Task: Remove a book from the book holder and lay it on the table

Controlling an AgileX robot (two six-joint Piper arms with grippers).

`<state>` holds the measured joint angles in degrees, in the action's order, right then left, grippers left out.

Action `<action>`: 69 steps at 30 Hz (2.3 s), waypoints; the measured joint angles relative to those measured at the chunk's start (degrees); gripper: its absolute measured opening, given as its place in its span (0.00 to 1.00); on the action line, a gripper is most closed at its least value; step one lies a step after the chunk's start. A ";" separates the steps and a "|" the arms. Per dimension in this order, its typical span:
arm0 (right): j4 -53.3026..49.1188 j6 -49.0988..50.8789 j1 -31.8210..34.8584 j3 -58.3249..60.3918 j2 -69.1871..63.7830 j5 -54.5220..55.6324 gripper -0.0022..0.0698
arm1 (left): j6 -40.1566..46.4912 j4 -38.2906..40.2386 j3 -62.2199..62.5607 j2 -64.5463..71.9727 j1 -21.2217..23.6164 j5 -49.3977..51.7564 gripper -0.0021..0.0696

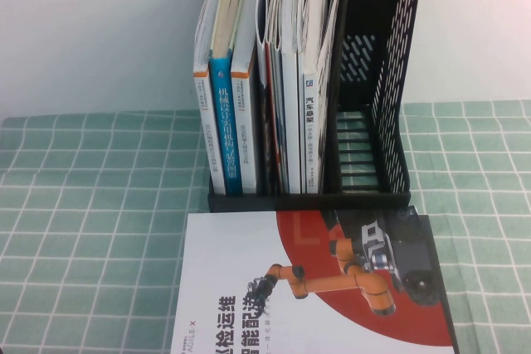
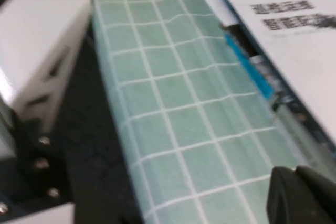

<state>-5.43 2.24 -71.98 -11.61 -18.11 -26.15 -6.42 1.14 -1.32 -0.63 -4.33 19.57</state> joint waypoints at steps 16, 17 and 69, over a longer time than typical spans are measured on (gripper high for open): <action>-4.26 3.13 48.36 0.50 4.09 13.97 0.03 | 0.00 0.10 0.00 0.00 0.00 0.05 0.03; -4.26 2.34 52.24 0.50 5.50 14.42 0.03 | 0.00 0.10 0.00 0.00 0.00 0.05 0.03; 2.59 -7.11 78.01 13.25 18.84 5.65 0.03 | 0.00 0.10 0.00 0.00 0.00 0.14 0.03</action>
<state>-2.83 -4.87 6.03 1.64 0.73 -20.50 -6.42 1.23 -1.32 -0.63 -4.33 19.71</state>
